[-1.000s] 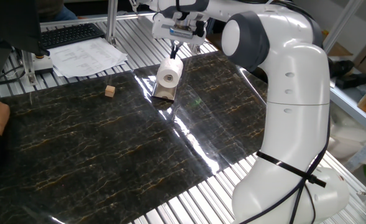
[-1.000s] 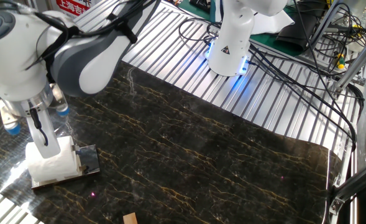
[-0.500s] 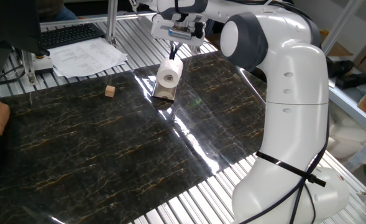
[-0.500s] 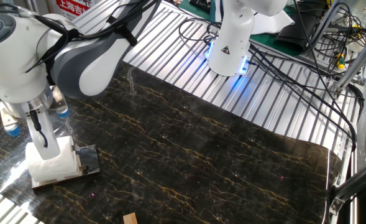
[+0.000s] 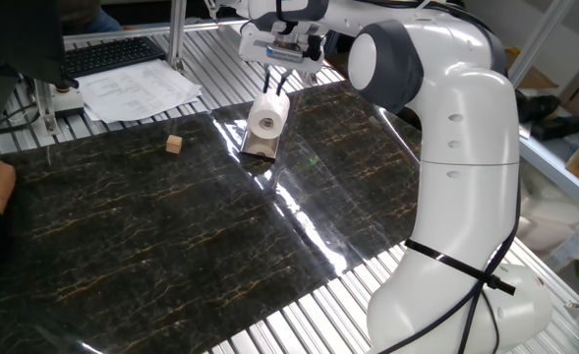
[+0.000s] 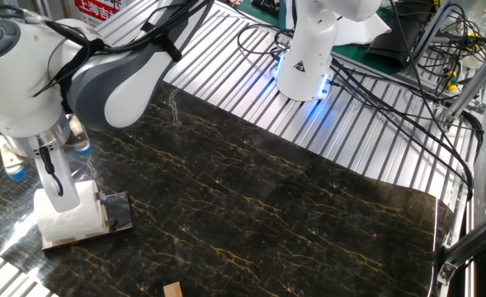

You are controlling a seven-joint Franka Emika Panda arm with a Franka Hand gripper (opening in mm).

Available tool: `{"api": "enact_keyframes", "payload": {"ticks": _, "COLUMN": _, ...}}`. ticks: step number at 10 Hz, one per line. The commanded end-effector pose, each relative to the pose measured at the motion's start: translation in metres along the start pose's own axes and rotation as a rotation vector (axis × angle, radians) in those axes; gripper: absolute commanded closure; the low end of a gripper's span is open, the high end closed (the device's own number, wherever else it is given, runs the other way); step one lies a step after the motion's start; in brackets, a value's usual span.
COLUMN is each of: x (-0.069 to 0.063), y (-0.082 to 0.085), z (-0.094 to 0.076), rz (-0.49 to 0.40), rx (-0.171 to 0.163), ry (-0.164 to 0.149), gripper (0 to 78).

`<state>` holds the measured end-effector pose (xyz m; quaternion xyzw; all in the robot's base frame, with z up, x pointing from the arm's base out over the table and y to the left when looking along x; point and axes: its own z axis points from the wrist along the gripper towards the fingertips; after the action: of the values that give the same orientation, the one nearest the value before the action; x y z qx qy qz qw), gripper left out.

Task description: Take the roll of paper down from the shelf

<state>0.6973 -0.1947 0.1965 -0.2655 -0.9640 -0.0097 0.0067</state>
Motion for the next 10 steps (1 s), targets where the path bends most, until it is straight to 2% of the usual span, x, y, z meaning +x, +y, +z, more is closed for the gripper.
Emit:
{"api": "enact_keyframes", "payload": {"ticks": 1, "x": -0.001, "y": 0.0, "z": -0.001, "rz": -0.003, "rx": -0.001, "ry": 0.0, "gripper": 0.1}}
{"api": "enact_keyframes", "payload": {"ticks": 9, "x": -0.001, "y": 0.0, "z": -0.001, "rz": -0.003, "rx": -0.001, "ry": 0.0, "gripper": 0.1}}
{"api": "enact_keyframes", "payload": {"ticks": 10, "x": -0.009, "y": -0.003, "z": 0.016, "rz": 0.021, "rx": -0.003, "ry": -0.005, "gripper": 0.1}}
